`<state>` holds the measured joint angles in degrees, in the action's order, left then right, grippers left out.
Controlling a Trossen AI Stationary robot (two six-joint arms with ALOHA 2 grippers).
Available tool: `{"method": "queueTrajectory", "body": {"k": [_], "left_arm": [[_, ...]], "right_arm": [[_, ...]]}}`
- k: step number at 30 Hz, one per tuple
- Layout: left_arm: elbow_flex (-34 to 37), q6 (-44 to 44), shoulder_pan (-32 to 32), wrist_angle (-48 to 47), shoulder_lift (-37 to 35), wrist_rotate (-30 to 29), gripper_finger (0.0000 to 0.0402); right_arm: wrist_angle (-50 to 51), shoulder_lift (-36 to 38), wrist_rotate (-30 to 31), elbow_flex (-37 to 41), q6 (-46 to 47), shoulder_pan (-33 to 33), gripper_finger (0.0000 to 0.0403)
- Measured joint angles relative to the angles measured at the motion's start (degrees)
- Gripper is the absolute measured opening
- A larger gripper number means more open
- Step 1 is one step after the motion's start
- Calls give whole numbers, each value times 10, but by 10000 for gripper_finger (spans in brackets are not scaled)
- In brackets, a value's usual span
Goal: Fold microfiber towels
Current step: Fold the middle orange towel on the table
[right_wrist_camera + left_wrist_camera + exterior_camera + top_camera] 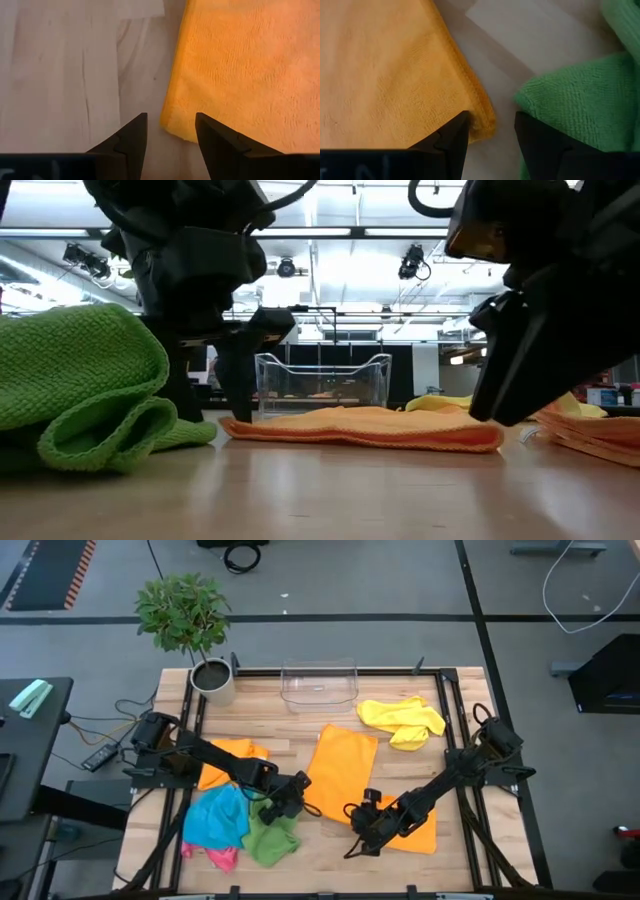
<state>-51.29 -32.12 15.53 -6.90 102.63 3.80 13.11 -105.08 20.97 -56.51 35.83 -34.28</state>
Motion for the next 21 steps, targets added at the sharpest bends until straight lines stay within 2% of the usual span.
{"method": "queueTrajectory", "body": {"k": [9, 15, 21], "left_arm": [[1, 19, 1, 7, -3, -16, 172], [1, 20, 1, 10, -4, -52, 171], [1, 20, 1, 17, -4, -63, 171]], "right_arm": [[-3, 1, 0, 0, 0, 0, 174], [-4, 1, 0, 0, -1, 0, 174], [-4, 1, 0, 0, -56, -2, 173]]}}
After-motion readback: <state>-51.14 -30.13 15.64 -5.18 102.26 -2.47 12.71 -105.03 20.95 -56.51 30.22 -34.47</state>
